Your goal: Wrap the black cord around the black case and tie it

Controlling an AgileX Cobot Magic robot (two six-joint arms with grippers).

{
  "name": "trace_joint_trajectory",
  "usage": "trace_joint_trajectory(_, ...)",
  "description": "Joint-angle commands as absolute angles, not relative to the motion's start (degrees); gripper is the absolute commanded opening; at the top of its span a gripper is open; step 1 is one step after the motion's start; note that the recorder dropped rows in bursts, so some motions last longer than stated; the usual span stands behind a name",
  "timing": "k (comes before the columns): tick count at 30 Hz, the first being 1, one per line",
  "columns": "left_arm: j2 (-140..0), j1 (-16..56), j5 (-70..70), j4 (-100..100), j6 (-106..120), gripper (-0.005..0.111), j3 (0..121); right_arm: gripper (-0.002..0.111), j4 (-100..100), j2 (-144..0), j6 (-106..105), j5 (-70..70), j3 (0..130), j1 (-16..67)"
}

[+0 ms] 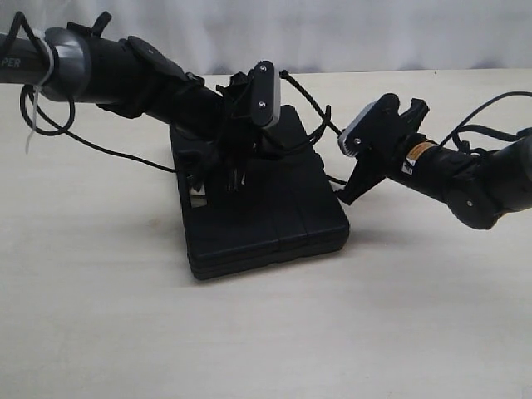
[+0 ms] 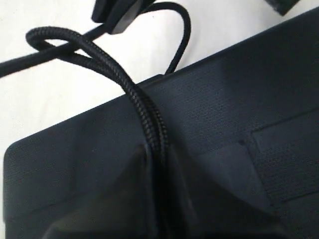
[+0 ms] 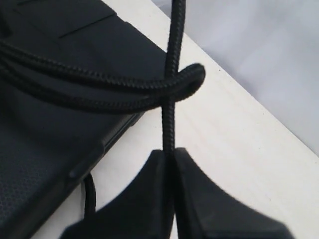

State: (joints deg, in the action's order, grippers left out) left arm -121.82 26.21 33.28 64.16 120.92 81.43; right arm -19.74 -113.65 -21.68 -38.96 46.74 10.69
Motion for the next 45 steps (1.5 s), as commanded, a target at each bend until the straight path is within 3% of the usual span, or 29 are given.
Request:
trace_joint_trajectory(1, -121.8, 26.7, 35.0, 64.1, 122.8, 0.009, 81.5, 0.004, -20.4, -113.1, -19.6, -41.8, 46.6, 10.8)
trace_joint_trajectory(9, -121.8, 26.7, 31.9, 65.4, 122.8, 0.058, 81.5, 0.004, -22.4, -113.1, -15.7, -43.4, 46.6, 10.8)
trace_joint_trajectory(12, -121.8, 26.7, 30.9, 65.4, 122.8, 0.066, 81.5, 0.004, -24.6, -113.1, -14.3, -44.2, 46.6, 10.8)
trace_joint_trajectory(24, -118.6, 26.7, 23.5, 70.1, 120.7, 0.066, 81.5, 0.004, -24.9, -113.1, -13.6, -44.7, 46.6, 10.8)
trace_joint_trajectory(35, -118.1, 26.7, 36.4, 66.6, 119.7, 0.066, 81.4, 0.004, -24.9, -113.1, -13.6, -44.7, 46.6, 10.8)
trace_joint_trajectory(45, -118.1, 26.7, 24.0, 81.1, 119.7, 0.066, 81.4, 0.004, -24.9, -113.1, -13.6, -44.6, 46.6, 10.8)
